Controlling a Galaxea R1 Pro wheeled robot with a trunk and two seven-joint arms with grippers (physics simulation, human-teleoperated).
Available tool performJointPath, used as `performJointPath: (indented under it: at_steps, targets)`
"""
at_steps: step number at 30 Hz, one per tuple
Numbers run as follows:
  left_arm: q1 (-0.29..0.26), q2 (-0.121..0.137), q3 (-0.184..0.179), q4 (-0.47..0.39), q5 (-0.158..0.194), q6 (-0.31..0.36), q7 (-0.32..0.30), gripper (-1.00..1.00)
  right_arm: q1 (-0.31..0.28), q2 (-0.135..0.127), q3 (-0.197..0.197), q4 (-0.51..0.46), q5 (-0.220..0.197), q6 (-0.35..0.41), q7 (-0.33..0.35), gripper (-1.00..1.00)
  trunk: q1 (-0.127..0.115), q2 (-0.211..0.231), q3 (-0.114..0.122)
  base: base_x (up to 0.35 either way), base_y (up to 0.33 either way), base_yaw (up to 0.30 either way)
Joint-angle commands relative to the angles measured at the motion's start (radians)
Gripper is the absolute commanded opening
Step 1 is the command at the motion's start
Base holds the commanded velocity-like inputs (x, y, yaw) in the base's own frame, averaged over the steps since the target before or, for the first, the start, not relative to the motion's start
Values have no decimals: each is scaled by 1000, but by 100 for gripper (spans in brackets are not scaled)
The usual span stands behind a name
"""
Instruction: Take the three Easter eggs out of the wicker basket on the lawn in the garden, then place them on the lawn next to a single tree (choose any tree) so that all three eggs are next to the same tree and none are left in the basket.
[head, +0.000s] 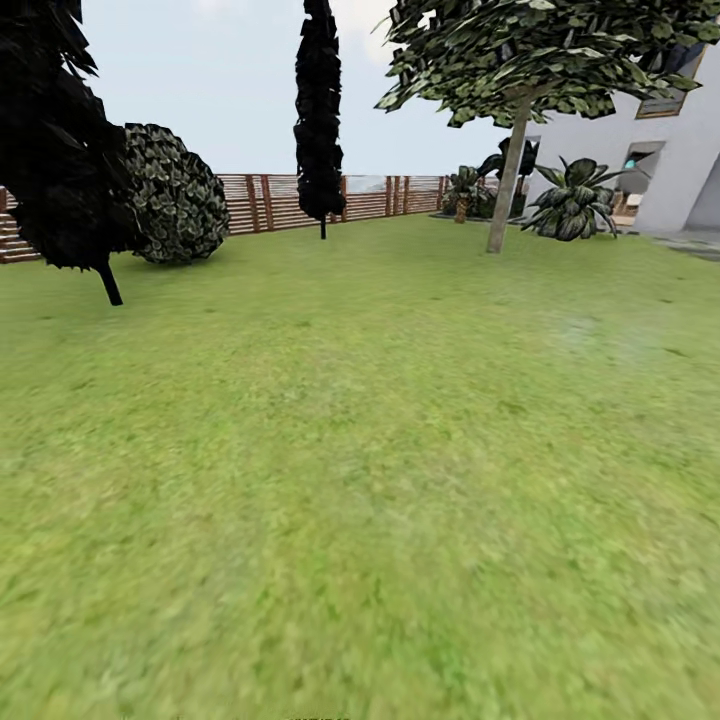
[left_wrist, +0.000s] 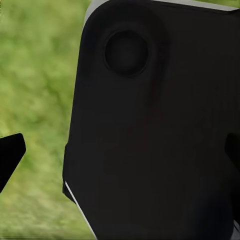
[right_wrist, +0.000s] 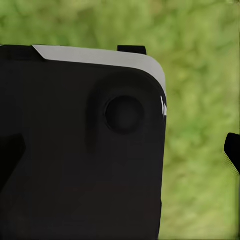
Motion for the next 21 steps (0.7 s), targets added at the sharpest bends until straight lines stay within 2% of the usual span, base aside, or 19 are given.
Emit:
performJointPath:
  at_steps: [1, 21]
  targets:
    - [0, -1, 3, -1, 1, -1, 2, 100, 0, 0, 2, 1, 0, -3, -1, 100, 0, 0, -1, 0, 0, 277]
    - [0, -1, 3, -1, 1, -1, 2, 100, 0, -1, 2, 1, 1, -3, -1, 100, 0, 0, -15, 0, 0, 277]
